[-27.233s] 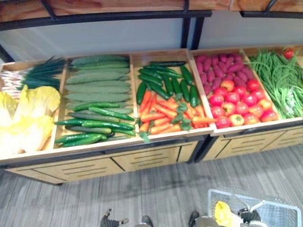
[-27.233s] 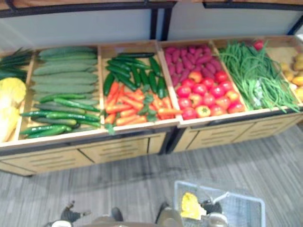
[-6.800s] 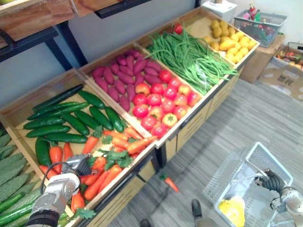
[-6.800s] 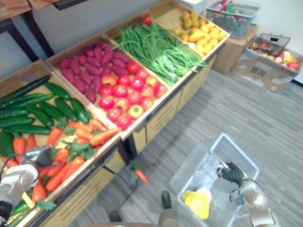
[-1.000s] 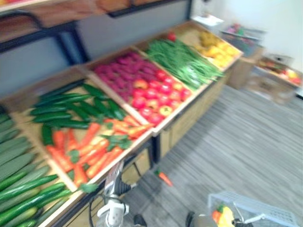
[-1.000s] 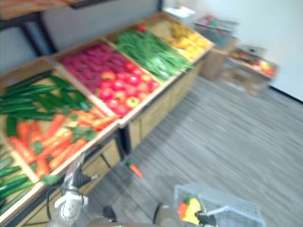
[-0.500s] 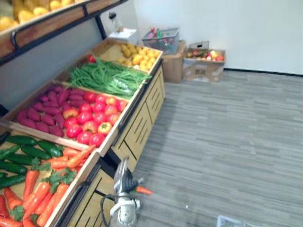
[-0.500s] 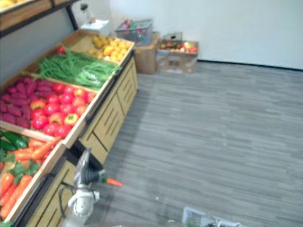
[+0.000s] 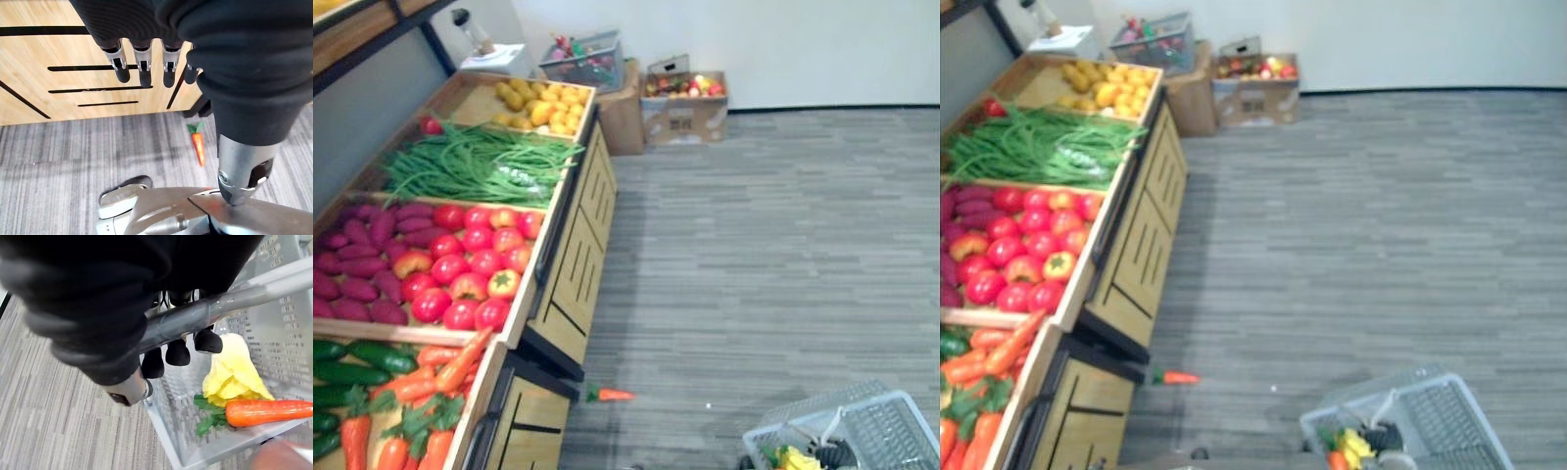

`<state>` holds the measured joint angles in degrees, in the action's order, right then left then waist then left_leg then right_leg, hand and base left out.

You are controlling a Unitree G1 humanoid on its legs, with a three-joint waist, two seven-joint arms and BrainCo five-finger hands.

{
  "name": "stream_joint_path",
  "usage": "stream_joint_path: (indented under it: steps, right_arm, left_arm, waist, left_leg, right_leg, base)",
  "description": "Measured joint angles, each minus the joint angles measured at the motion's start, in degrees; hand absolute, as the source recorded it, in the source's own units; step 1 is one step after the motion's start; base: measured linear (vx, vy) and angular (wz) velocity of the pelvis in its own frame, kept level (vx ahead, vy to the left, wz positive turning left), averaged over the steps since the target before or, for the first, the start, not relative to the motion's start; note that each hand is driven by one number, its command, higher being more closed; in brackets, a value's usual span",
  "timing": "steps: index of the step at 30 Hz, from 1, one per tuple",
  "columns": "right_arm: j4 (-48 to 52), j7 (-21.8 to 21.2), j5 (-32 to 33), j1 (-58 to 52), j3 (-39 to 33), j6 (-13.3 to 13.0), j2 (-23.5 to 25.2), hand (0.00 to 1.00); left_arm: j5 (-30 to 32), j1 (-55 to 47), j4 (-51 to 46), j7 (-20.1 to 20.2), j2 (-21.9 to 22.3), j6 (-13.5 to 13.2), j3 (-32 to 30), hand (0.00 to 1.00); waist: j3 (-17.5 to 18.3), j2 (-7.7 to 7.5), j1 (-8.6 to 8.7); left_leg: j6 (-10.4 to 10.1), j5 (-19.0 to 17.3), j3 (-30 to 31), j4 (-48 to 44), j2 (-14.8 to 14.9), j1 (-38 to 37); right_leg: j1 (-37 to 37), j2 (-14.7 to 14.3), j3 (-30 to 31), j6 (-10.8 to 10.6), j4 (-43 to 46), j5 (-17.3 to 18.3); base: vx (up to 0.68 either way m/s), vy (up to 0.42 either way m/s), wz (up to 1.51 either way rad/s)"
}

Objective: Pick vegetable in the basket

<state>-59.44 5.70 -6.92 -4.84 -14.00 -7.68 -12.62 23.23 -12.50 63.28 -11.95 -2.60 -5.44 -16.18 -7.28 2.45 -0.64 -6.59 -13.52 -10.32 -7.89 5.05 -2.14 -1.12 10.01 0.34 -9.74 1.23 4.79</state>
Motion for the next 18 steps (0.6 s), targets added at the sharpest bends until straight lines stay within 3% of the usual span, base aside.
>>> stream_joint_path:
  steps: [2, 4, 5, 6, 7, 8, 9, 10, 12, 13, 15, 16, 17, 18]
  right_arm:
    - [0.0, 0.0, 0.0, 0.3, -1.6, 0.0, 0.2, 1.0]
    - [0.0, -0.1, 0.1, 1.1, -3.7, -0.1, 0.7, 1.0]
    - [0.0, -0.2, 0.1, 1.4, -4.3, 0.0, 1.5, 1.0]
    - [-0.2, -0.2, 0.2, 2.4, -5.0, 0.2, 3.7, 1.0]
    - [-0.2, -0.2, 0.2, 2.4, -5.1, 0.3, 3.7, 1.0]
    - [-0.3, 0.0, 0.2, 1.6, -4.3, 0.8, 3.4, 1.0]
    - [-1.8, -0.1, 0.2, 3.0, -3.4, 1.5, 4.7, 1.0]
    - [-2.0, -0.3, 0.3, 3.1, -3.3, 1.7, 4.9, 1.0]
    - [-2.2, -0.8, 0.6, 3.5, -3.5, 2.4, 5.6, 1.0]
    - [-2.1, -0.9, 0.7, 3.7, -3.5, 2.4, 5.6, 1.0]
    - [-2.1, -0.9, 1.0, 2.9, -3.9, 2.8, 5.8, 1.0]
    - [-2.2, -1.0, 1.3, 1.6, -4.1, 3.0, 5.7, 1.0]
    - [-2.2, -0.4, 1.2, 2.0, -4.7, 3.6, 4.8, 1.0]
    - [-2.2, -0.1, 1.2, 2.1, -4.7, 3.6, 4.5, 1.0]
  left_arm:
    - [0.0, 0.8, 0.0, 0.3, 0.0, 0.6, 0.2, 0.0]
    - [0.0, 1.6, 0.0, 0.9, -0.5, 0.7, 1.6, 0.0]
    - [0.0, 1.6, -0.5, 1.1, -1.9, 0.7, 3.3, 0.0]
    - [0.1, 1.9, -1.2, 1.2, -4.2, 0.6, 5.3, 0.0]
    - [0.1, 1.9, -1.2, 1.2, -4.3, 0.6, 5.3, 0.0]
    - [-0.1, 2.2, -2.8, 1.2, -4.4, 0.7, 7.8, 0.0]
    - [-0.6, 3.6, -2.9, 1.1, -5.3, 0.9, 9.2, 0.0]
    - [-0.6, 4.2, -3.0, 1.1, -5.3, 0.9, 9.3, 0.0]
    - [-0.6, 7.3, -3.8, 1.1, -4.3, 0.9, 9.7, 0.0]
    - [-0.6, 8.3, -4.5, 1.1, -4.0, 0.9, 9.8, 0.0]
    - [-0.6, 8.2, -5.2, 1.1, -3.9, 0.4, 10.5, 0.0]
    - [-0.5, 8.3, -4.8, 1.1, -3.7, 0.6, 10.2, 0.0]
    - [-0.6, 8.5, -4.4, 1.3, -2.7, 0.4, 10.2, 0.0]
    - [-0.6, 8.8, -4.5, 1.2, -2.4, 0.4, 10.1, 0.0]
  waist:
    - [0.1, 0.1, -0.2]
    - [0.3, 0.62, -1.15]
    - [-0.6, -0.62, -1.18]
    - [-2.4, -3.18, -0.87]
    - [-2.6, -3.45, -0.82]
    - [-1.7, -1.25, -0.34]
    - [-2.4, -2.43, -0.31]
    - [-2.4, -2.42, -0.23]
    - [-3.1, -1.34, 0.25]
    - [-3.7, -0.42, 1.07]
    - [-3.4, -1.49, 1.95]
    - [-3.7, -2.19, 2.2]
    - [-3.6, 0.84, 2.09]
    - [-3.6, 0.97, 2.13]
  left_leg:
    - [1.3, -0.7, 0.0, -1.1, -0.6, -0.4]
    - [1.3, -0.5, -0.7, -2.9, -0.5, -1.5]
    - [1.3, -0.5, -1.4, -6.5, -0.6, -1.7]
    - [1.4, -1.3, -1.3, -15.5, -1.4, 0.4]
    - [1.4, -1.7, -1.3, -15.6, -1.4, 0.3]
    - [3.4, -3.8, -0.1, -3.6, -0.2, -4.5]
    - [3.3, -3.5, -1.0, -2.1, -0.5, -6.3]
    - [3.3, -3.5, -0.9, -2.0, -0.3, -6.4]
    - [3.0, -3.5, -0.4, -1.5, 2.4, -6.3]
    - [2.1, -3.0, -0.2, -0.9, 4.1, -6.8]
    - [0.8, -2.5, -0.2, -0.2, 4.7, -8.8]
    - [-1.7, -3.5, 0.2, -0.2, 5.0, -10.8]
    - [-3.6, -2.7, 0.2, -0.8, 8.1, -11.0]
    - [-4.5, -1.1, 0.2, -0.9, 8.4, -10.9]
  right_leg:
    - [2.3, 0.5, 0.9, -1.1, 4.9, 2.3]
    - [9.3, 0.2, 1.4, -0.6, 18.8, 3.7]
    - [11.4, 0.8, 1.4, -0.5, 25.5, 3.5]
    - [12.0, 3.2, 1.3, -0.7, 33.0, 3.1]
    - [12.0, 3.3, 1.3, -0.7, 33.2, 3.1]
    - [15.8, 3.8, -2.9, 0.8, 41.1, 4.4]
    - [17.4, 6.0, -8.5, 2.3, 39.5, 8.0]
    - [17.8, 5.9, -9.7, 2.7, 38.7, 8.3]
    - [20.8, 3.2, -14.1, 3.9, 33.4, 8.4]
    - [22.4, 1.1, -14.7, 3.7, 28.7, 7.0]
    - [21.7, 0.0, -13.2, 4.8, 15.3, -2.1]
    - [20.4, -0.5, -12.1, 5.7, 11.0, -11.4]
    - [20.2, -3.1, -13.0, 6.9, 12.6, -10.1]
    - [20.5, -3.2, -13.1, 7.1, 13.5, -8.7]
  base:
    - [0.26, 0.125, -0.39]
    - [0.24, 0.08, -0.75]
    - [0.25, 0.064, -0.55]
    - [0.17, 0.034, -0.21]
    - [0.05, 0.008, -0.21]
    - [0.01, -0.008, -0.33]
    - [0.03, -0.013, -0.31]
    - [0.19, -0.024, -0.06]
    - [0.21, -0.085, 0.11]
    - [0.28, -0.14, 0.14]
    - [0.43, -0.237, 0.13]
    - [0.39, -0.241, -0.08]
    - [0.35, -0.225, -0.08]
    - [0.31, -0.217, -0.13]
